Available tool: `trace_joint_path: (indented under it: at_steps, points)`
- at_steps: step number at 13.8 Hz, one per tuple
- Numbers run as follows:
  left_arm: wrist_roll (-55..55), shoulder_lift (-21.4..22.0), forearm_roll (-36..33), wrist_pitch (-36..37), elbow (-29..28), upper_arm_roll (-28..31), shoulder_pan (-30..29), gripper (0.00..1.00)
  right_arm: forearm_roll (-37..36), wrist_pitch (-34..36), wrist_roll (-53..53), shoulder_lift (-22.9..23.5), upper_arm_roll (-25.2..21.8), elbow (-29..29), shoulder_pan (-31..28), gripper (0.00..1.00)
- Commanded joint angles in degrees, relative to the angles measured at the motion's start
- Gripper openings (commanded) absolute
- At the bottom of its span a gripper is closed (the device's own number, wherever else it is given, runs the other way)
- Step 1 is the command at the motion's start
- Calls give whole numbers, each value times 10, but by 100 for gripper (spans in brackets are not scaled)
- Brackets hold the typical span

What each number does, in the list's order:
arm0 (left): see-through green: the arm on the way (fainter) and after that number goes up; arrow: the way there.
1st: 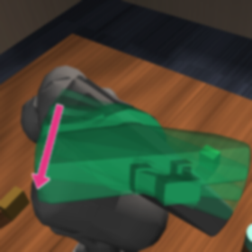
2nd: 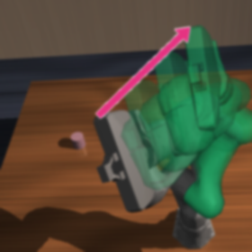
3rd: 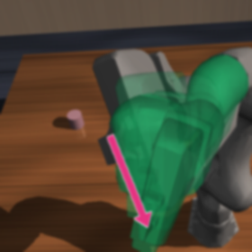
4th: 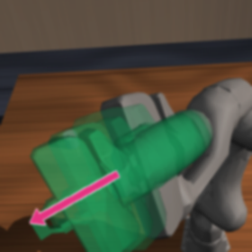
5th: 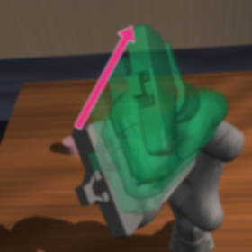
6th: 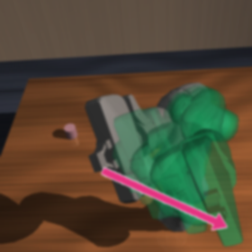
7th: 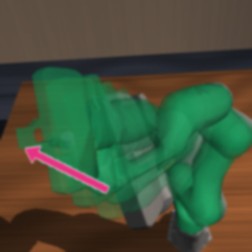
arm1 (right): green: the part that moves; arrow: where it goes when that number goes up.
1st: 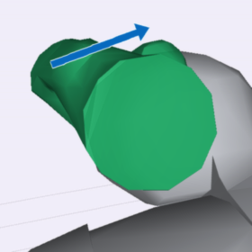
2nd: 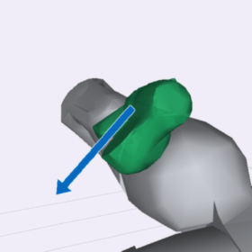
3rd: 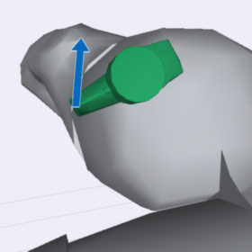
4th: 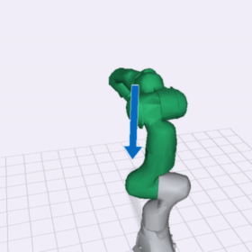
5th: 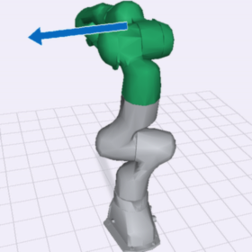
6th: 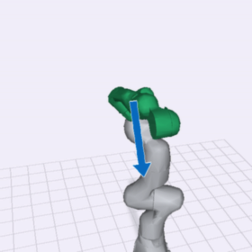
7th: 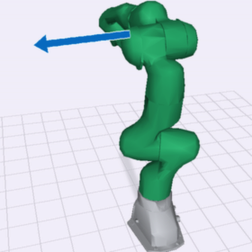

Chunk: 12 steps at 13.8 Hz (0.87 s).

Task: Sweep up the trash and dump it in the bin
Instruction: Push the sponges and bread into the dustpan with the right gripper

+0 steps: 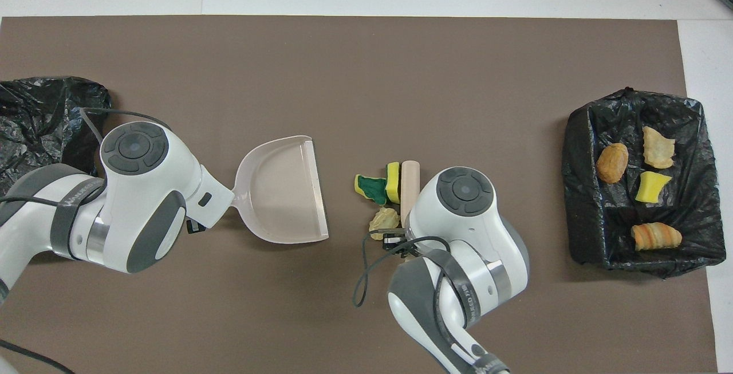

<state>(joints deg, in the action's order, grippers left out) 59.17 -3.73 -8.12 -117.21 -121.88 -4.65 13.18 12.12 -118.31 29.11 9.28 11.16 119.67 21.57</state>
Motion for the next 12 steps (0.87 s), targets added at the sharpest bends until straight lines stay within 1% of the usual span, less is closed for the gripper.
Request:
trace_joint_path:
  at_steps: [1,2,4,5,6,7,8,10,12]
  points:
    - [2,13,-11,-14,-17,-4,-7,0,35,-10,26,42,0,-63,45,0]
    - [2,13,-11,-14,-17,-3,-7,0,36,-9,29,49,1,-79,51,0]
    - [2,13,-11,-17,-17,-4,-7,0,43,-22,30,52,3,-84,74,0]
    - [4,13,-11,-17,-17,-4,-7,0,59,-37,23,52,4,-83,86,0]
    - [5,13,-11,-18,-17,-4,-7,0,89,-62,24,51,4,-78,93,0]
    - [4,13,-11,-18,-17,-4,-7,0,138,-82,23,52,4,-80,101,0]
    - [5,13,-11,-18,-17,-4,-7,0,170,-89,18,52,4,-87,103,0]
    - [5,13,-11,-18,-17,-4,-8,0,180,-90,15,52,4,-107,102,0]
    - [5,13,-11,-19,-17,-4,-8,0,180,-75,20,35,4,-110,96,0]
